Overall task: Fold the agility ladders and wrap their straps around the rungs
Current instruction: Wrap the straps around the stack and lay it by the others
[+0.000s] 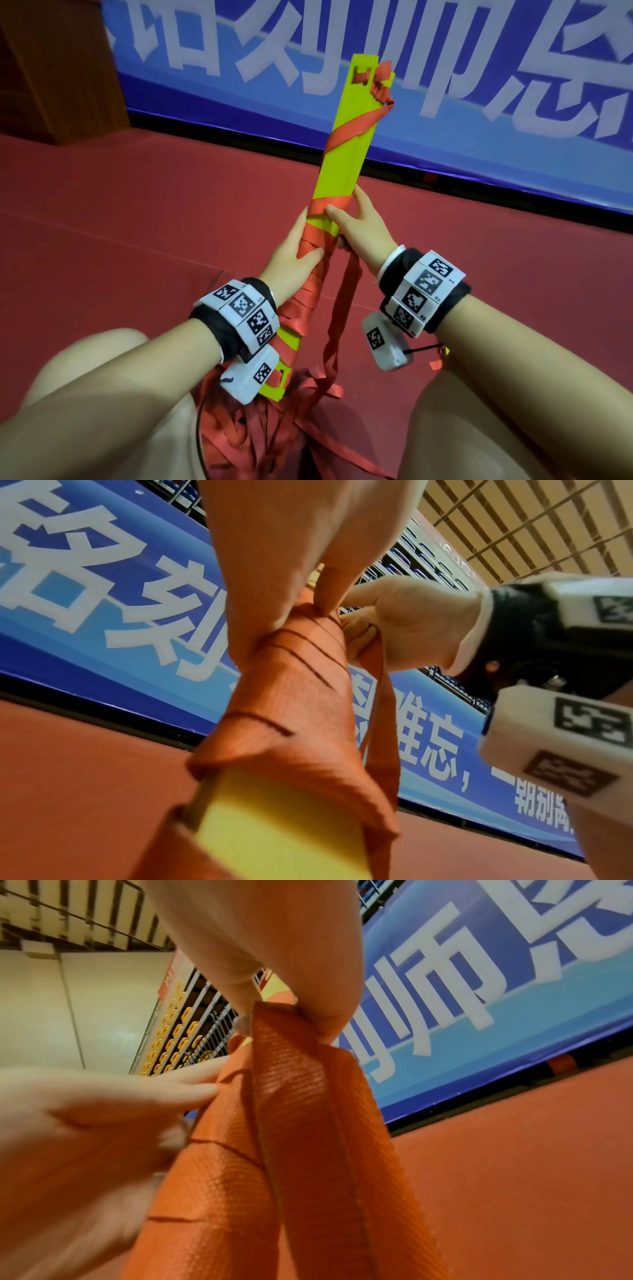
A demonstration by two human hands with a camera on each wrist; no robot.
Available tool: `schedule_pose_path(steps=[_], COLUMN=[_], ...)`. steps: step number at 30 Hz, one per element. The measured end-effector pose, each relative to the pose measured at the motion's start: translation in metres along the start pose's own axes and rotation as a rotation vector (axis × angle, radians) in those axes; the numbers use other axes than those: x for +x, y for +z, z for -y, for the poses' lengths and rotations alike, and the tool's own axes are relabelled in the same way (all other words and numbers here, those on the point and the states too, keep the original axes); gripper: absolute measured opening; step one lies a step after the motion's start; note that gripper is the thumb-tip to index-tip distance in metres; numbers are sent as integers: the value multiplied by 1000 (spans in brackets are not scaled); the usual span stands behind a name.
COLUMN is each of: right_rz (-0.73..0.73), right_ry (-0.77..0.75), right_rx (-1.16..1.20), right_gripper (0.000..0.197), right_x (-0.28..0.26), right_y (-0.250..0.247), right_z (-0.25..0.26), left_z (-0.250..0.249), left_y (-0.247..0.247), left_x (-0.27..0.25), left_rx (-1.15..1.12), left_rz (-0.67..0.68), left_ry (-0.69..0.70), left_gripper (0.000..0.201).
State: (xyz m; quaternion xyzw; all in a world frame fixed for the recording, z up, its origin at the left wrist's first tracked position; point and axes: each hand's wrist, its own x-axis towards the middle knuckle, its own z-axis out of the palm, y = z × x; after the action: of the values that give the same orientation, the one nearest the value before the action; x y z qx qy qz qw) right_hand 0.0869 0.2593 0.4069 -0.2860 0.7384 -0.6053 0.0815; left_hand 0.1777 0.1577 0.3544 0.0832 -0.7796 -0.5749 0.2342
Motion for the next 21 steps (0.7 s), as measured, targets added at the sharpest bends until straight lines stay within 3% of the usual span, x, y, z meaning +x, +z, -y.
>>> schedule_pose_path(steps=[3,8,13,16,18,21], right_rz=[-9,-16,97,117,133,151], right_ry=[39,125,66,40,20,27], right_rx=[48,235,431,465,429,304], right_gripper=[45,35,20,31,37,36], right_x=[3,14,21,20,20,20], right_y=[-1,-3,-11,-10,-10,-11], right_z=[-7,-9,-3,0,1,3], left_z=[0,-6,-17,-17,-15,-9], left_y=[-1,-7,-12,-8,-6,-3], left_x=[-1,-2,-2,-8,-9,-10], left_rx=[3,-148,-230,-370,-374,-250], left_rz=[80,80,186,270,243,171], left_ry=[-21,-19,-137,-182,-141,-70], left_gripper=[67,68,86,92,84,89])
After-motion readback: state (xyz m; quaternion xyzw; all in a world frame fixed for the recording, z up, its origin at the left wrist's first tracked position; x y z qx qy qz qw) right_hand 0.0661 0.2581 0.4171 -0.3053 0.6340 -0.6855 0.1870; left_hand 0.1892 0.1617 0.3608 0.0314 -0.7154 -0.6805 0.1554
